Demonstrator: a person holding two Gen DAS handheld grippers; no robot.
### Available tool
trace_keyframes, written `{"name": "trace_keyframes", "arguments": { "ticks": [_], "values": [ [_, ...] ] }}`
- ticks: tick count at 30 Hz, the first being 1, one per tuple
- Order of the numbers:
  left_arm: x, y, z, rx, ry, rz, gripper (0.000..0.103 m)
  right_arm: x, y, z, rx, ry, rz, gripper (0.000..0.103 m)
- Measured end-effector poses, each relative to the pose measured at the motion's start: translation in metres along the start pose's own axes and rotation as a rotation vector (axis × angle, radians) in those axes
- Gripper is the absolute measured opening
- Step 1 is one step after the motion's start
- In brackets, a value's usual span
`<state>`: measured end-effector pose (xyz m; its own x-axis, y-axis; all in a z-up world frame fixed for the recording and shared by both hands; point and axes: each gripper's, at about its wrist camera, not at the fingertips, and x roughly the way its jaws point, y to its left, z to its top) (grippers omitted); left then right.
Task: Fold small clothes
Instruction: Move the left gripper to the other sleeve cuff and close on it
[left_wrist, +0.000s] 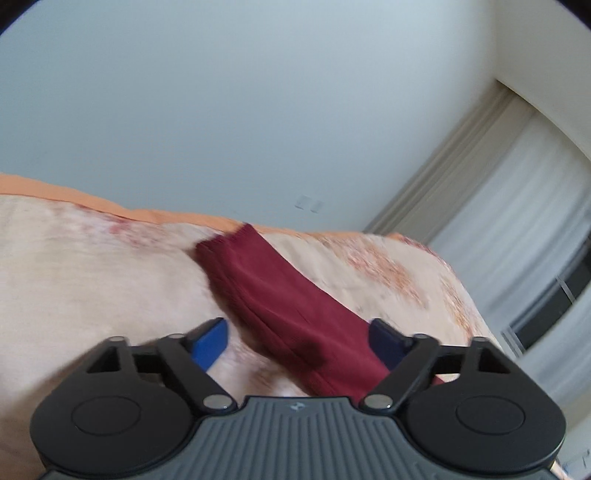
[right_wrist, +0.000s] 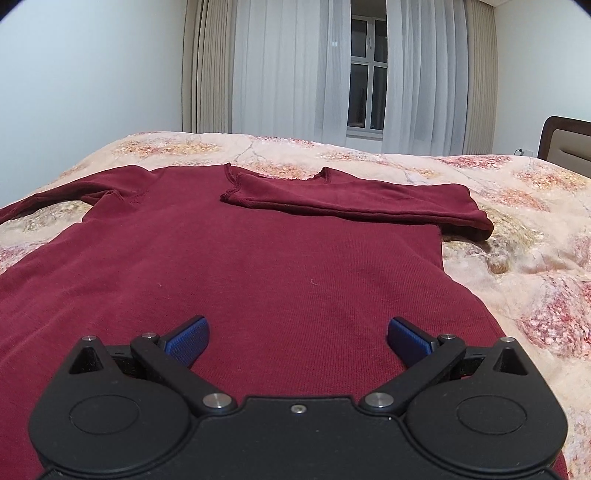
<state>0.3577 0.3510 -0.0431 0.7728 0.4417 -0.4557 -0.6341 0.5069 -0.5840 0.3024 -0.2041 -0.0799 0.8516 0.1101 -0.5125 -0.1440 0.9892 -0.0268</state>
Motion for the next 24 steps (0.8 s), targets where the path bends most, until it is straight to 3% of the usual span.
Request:
{"name": "trace_keyframes", "arguments": {
  "ticks": [4,6,9,13,17,20,24],
  "values": [
    [0.006,0.008,0.007,-0.055,-0.015,0.041,0.038,0.000,0.000,0.000,-0.002,-0.001,-0.002,0.103],
    [0.008,0.016,0.009,-0.128,-0.031,0.025,0.036,0.000,0.000,0.000,-0.001,-0.001,-0.002,0.103],
    [0.010,0.020,0.011,-0.151,-0.054,0.013,0.035,-0.003,0.001,-0.001,0.001,-0.018,-0.018,0.103],
    [0.015,0.014,0.017,-0.114,-0.050,0.013,0.011,-0.006,0.000,0.001,0.003,-0.030,-0.021,0.103],
    [0.012,-0.016,0.031,-0.034,-0.056,-0.032,0.008,-0.006,-0.007,0.002,0.043,-0.033,-0.005,0.103],
    [-0.001,-0.061,0.040,0.087,-0.088,-0.129,0.008,-0.006,-0.008,0.002,0.052,-0.036,-0.004,0.103],
    [-0.029,-0.133,0.032,0.286,-0.095,-0.313,0.008,-0.006,-0.007,0.001,0.054,-0.039,-0.004,0.103]
  ]
}}
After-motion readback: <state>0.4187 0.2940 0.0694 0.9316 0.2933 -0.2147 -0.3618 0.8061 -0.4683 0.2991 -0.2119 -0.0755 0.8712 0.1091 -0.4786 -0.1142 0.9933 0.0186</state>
